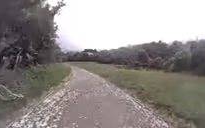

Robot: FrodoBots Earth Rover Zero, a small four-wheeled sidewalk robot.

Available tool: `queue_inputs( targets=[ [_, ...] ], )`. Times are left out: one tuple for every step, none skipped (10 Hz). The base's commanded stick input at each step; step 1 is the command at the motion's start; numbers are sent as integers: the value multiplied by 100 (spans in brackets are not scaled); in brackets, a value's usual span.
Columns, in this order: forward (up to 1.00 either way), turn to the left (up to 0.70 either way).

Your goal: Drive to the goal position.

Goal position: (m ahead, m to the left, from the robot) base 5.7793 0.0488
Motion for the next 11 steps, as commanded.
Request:
queue_inputs(
  targets=[
    [85,24],
    [85,6],
    [85,0],
    [85,0],
    [85,0],
    [85,0],
    [85,0],
    [85,0],
    [85,0],
    [85,0],
    [85,0]
  ],
)
